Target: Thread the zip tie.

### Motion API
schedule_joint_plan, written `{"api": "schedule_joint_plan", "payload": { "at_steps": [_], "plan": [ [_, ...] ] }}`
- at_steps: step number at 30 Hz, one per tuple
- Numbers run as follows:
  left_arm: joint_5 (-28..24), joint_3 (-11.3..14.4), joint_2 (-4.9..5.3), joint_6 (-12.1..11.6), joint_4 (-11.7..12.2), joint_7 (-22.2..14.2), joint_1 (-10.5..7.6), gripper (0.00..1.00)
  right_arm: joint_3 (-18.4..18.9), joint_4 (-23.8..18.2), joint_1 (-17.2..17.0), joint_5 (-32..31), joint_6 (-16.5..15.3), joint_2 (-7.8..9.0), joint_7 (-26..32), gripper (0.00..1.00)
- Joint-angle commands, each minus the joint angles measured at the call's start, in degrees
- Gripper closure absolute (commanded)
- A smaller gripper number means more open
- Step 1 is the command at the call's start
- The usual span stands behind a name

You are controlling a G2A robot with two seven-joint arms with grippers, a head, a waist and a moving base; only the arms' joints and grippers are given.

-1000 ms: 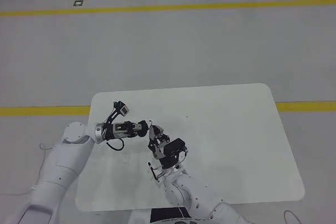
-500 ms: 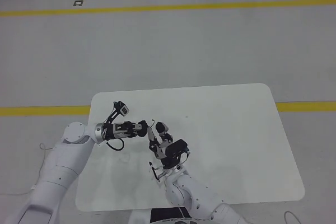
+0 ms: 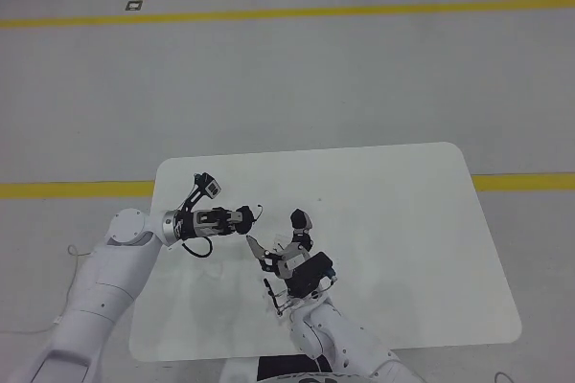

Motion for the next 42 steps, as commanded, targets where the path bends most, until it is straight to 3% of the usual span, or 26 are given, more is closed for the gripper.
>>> {"api": "schedule_joint_plan", "payload": {
  "at_steps": [1, 9, 13, 17, 23, 26, 33, 39, 42],
  "plan": [
    [0.00, 0.00, 0.00, 0.00, 0.00, 0.00, 0.00, 1.00, -0.02, 0.02, 0.01, 0.05, -0.01, -0.01, -0.01, 0.00],
    [0.00, 0.00, 0.00, 0.00, 0.00, 0.00, 0.00, 1.00, -0.02, 0.02, 0.01, 0.05, -0.01, -0.01, -0.01, 0.00],
    [-0.07, 0.01, -0.01, 0.09, -0.12, 0.39, 0.07, 1.00, 1.31, 0.03, 0.22, -8.84, 6.68, 0.49, 1.84, 0.00],
    [-4.18, -1.78, 0.46, 1.96, -2.63, 0.03, 1.95, 1.00, 2.09, -0.23, 0.10, -19.69, 10.71, 1.17, 3.70, 0.00],
    [-12.22, -3.80, 1.83, 6.88, -5.94, 0.00, 5.22, 1.00, 1.19, 2.95, 4.21, -20.22, 10.71, 3.76, 1.63, 0.00],
    [-14.81, -3.87, 2.52, 8.67, -6.87, 0.00, 6.03, 1.00, 0.21, 3.76, 6.14, -20.22, 10.71, 5.07, 1.20, 0.00],
    [-15.70, -2.77, 3.85, 9.66, -7.13, 0.00, 6.23, 1.00, -2.80, 4.45, 11.18, -20.22, 10.71, 8.10, 1.48, 0.00],
    [-15.70, -2.77, 3.85, 9.66, -7.13, 0.00, 6.23, 1.00, -2.81, 4.37, 11.35, -20.22, 10.71, 8.19, 1.36, 0.00],
    [-17.15, -2.49, 3.69, 12.05, -7.99, 3.09, 6.68, 1.00, -2.73, 4.43, 11.38, -20.22, 10.71, 8.21, 1.61, 0.00]
  ]
}}
